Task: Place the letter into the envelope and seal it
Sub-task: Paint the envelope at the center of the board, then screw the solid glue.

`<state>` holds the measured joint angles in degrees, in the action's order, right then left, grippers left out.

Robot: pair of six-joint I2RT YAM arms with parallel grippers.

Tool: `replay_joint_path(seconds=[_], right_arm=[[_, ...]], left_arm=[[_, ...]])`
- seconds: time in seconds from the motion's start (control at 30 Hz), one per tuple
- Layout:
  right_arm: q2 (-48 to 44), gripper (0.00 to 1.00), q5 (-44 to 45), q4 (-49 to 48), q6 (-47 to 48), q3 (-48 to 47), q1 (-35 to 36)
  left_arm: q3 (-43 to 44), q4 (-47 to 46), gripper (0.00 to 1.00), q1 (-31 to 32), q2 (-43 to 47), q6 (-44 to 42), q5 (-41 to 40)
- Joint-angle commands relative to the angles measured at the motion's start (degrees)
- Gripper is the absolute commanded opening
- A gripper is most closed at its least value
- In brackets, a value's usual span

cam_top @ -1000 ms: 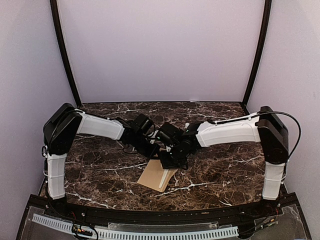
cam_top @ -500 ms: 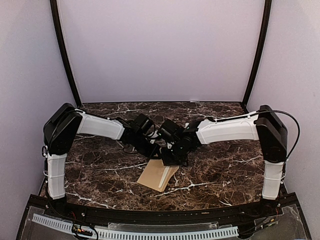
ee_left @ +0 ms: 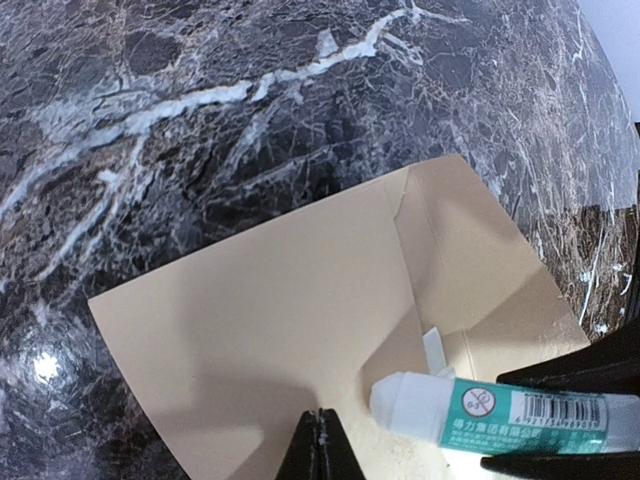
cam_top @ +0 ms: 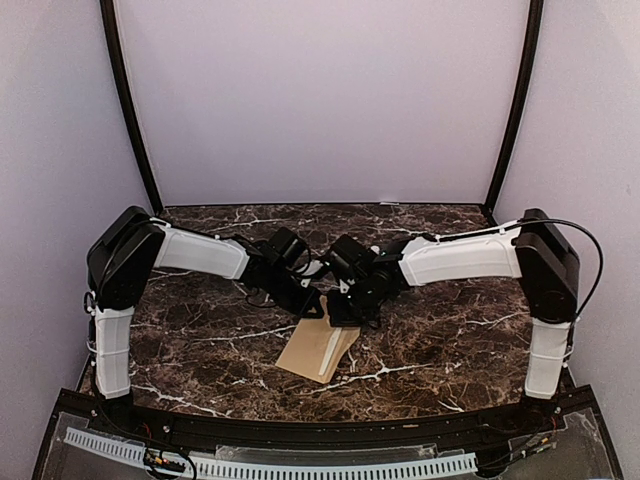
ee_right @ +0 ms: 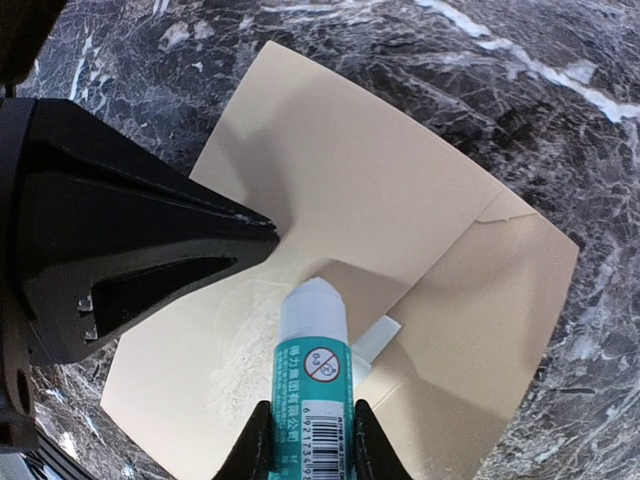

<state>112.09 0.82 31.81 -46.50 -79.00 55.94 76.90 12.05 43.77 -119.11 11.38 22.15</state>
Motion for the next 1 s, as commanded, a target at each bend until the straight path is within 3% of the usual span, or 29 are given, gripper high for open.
replay_joint_path(seconds=[0.0,0.23,0.43,0.53,0.67,0.7,0.77,0.87,0.97], right_arm=[[-5.7,0.00,-1.7,-3.0,0.0,3.0,-2.1],[-16.0,0.00,-2.6,-2.4,-1.1,7.6,-3.4],[-28.0,0.01,-1.1,-2.7,-3.4,13.0,-3.4],[-34.3,0.01,-1.0,-5.2,-2.5,15.0,-3.4],[-39.7,0.01,-2.3,-11.2,0.2,15.6,-3.4],[-40.5,0.01,-3.1,-13.3,0.7,15.9,-3.4],[-42.1,0.01,-5.1,-19.8,0.6,17.5,-3.3],[-43.4,0.01,-7.6,-30.2,-0.6,19.6,-3.2],[-43.6,0.01,-7.8,-37.9,-1.7,19.7,-2.5]], left_arm=[[-0.8,4.3,0.02,0.1,-2.2,0.9,-1.0],[-2.7,1.5,0.05,-0.2,2.7,3.1,-3.4],[-6.8,-2.7,0.23,-1.5,14.1,5.3,-6.4],[-10.5,-3.8,0.27,-2.5,20.5,7.9,-8.0],[-16.7,-9.2,0.42,-2.6,32.6,16.0,-5.9],[-18.8,-11.1,0.54,-2.6,36.5,19.5,-4.3],[-21.7,-16.1,0.64,-2.6,42.2,25.2,-1.6],[-24.8,-24.0,0.69,-2.2,49.0,33.9,0.7],[-25.6,-27.5,0.72,0.3,55.9,36.4,-0.9]])
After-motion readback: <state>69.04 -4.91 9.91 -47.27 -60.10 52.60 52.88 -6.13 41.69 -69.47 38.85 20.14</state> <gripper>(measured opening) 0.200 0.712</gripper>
